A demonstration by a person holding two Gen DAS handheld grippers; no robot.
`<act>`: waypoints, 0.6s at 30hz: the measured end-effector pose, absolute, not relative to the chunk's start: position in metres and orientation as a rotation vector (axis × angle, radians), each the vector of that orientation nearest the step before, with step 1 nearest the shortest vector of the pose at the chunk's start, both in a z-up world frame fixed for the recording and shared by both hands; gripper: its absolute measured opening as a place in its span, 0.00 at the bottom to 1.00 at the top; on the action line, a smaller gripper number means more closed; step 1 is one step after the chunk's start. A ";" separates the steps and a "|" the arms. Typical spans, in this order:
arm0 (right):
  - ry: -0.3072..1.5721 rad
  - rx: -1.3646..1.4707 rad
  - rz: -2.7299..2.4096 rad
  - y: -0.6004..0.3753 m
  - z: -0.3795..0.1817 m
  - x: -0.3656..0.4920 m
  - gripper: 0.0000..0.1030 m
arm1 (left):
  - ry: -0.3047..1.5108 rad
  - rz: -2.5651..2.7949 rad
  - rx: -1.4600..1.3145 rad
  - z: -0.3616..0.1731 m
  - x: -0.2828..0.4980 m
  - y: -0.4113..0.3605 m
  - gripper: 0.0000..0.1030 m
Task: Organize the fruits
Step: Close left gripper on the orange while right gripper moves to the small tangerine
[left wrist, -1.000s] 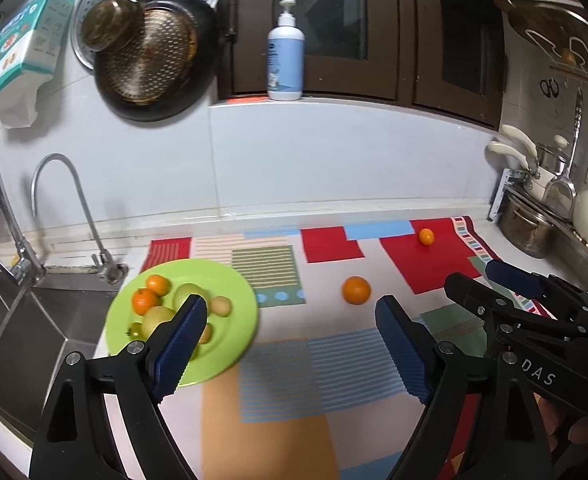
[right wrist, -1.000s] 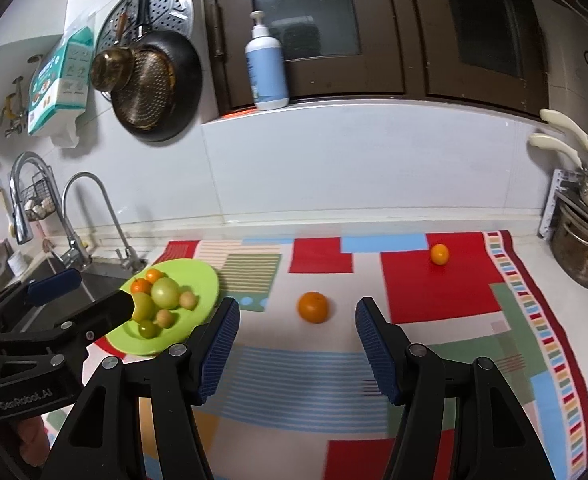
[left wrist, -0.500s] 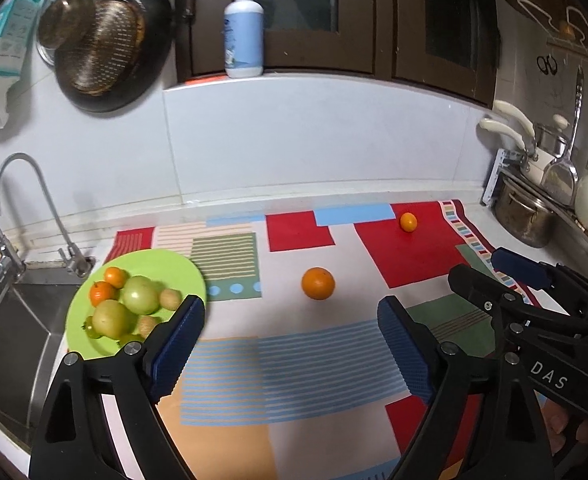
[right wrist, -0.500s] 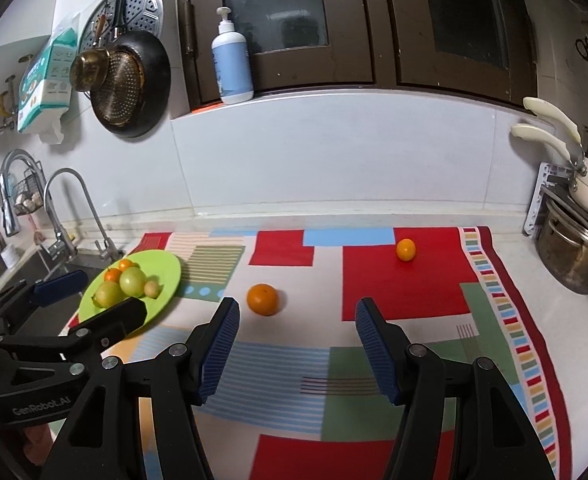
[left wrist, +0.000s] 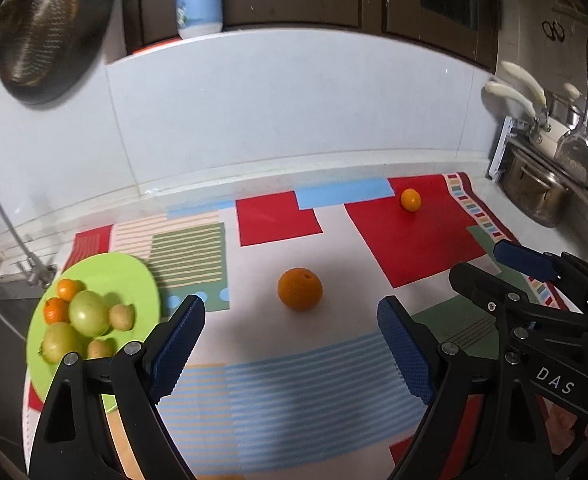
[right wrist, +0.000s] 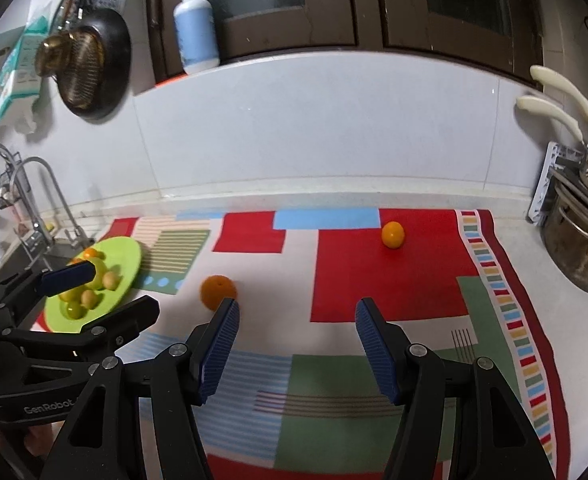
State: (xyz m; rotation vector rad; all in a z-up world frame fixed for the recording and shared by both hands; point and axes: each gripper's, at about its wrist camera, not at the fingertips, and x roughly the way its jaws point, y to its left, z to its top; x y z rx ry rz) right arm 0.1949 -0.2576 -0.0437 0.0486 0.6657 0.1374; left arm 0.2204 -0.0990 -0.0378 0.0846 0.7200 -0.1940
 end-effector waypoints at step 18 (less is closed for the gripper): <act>0.806 0.019 0.097 -0.267 -0.099 0.264 0.60 | 0.847 -0.238 0.128 -0.095 0.297 -0.116 0.60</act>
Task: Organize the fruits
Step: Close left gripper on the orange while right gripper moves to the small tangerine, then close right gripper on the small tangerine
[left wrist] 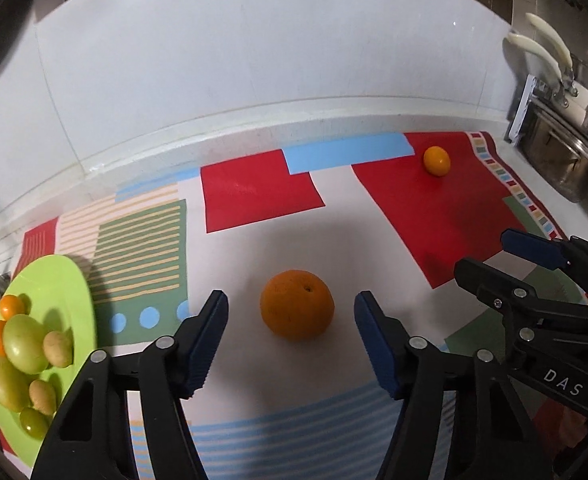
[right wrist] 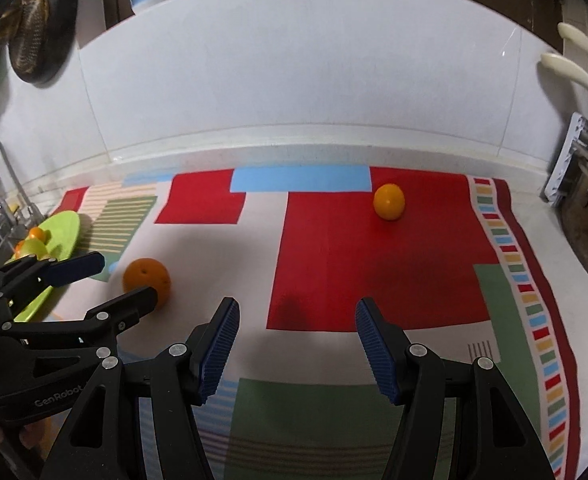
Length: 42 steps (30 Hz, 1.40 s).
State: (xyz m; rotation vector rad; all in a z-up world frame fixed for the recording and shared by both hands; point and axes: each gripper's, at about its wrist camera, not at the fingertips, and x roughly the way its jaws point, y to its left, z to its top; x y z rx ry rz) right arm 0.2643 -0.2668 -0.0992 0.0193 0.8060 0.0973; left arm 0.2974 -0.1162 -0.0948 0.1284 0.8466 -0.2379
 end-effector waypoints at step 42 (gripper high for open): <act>0.811 0.084 -0.020 -0.336 -0.106 0.381 0.54 | 0.768 -0.309 0.132 -0.071 0.390 -0.190 0.40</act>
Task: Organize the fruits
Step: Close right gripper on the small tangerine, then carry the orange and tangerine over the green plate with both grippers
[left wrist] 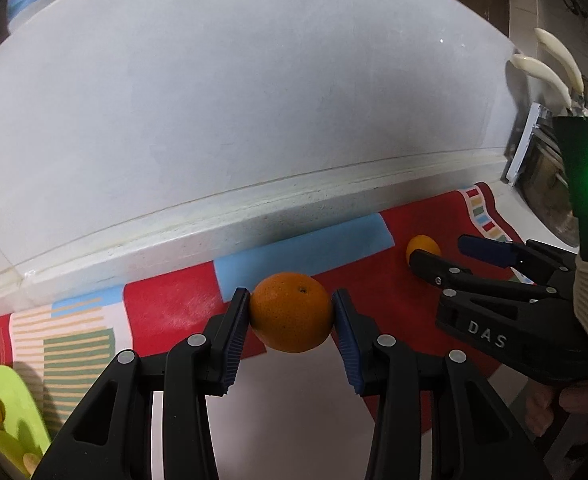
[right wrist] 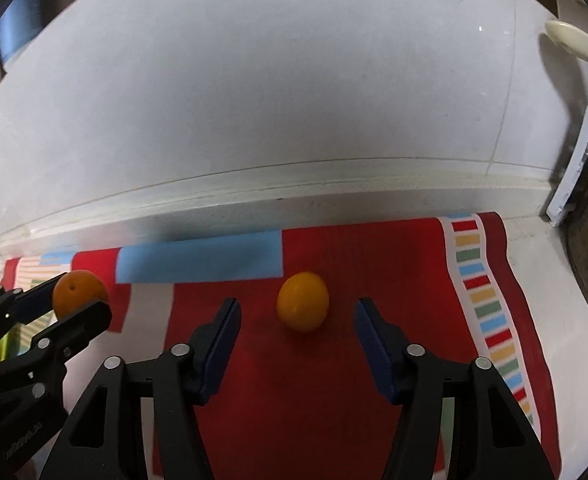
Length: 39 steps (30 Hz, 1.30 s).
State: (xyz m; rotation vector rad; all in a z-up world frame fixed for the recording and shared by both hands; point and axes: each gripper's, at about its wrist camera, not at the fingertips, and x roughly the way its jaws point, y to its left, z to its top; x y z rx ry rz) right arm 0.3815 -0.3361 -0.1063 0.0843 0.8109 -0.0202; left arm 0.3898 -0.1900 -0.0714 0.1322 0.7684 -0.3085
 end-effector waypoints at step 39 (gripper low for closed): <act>0.694 0.073 0.120 -0.289 -0.033 0.276 0.32 | 0.673 -0.280 0.044 -0.019 0.295 -0.129 0.40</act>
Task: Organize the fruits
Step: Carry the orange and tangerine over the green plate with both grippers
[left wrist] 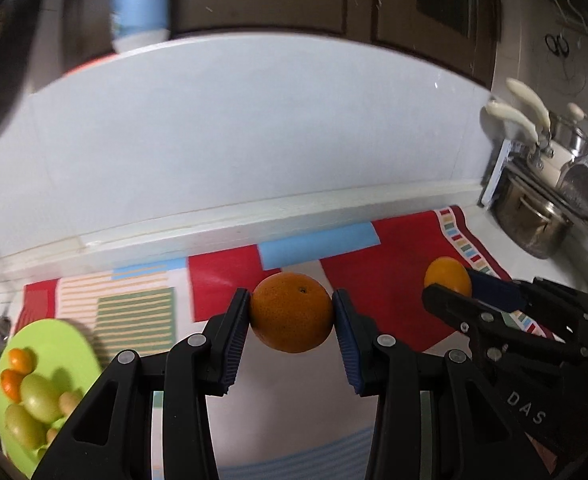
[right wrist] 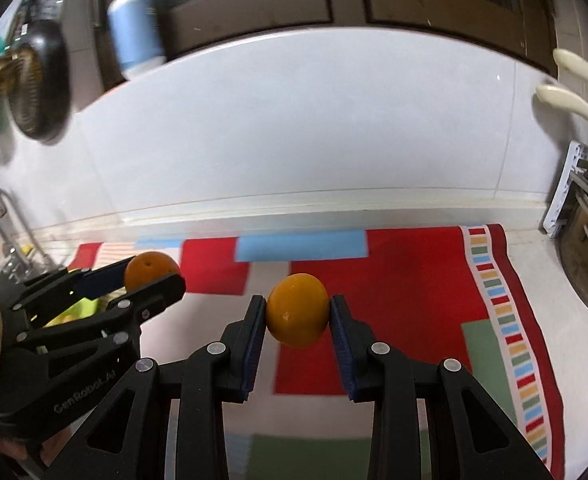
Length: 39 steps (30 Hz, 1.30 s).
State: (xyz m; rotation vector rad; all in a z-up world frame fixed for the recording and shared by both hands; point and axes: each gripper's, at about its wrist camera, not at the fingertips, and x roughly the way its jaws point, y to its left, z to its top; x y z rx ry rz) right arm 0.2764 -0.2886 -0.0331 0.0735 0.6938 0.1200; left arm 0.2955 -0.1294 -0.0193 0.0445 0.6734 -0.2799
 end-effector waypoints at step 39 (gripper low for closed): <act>0.636 0.022 0.376 -0.056 -0.008 0.212 0.32 | 0.637 -0.026 -0.027 -0.008 0.192 0.112 0.40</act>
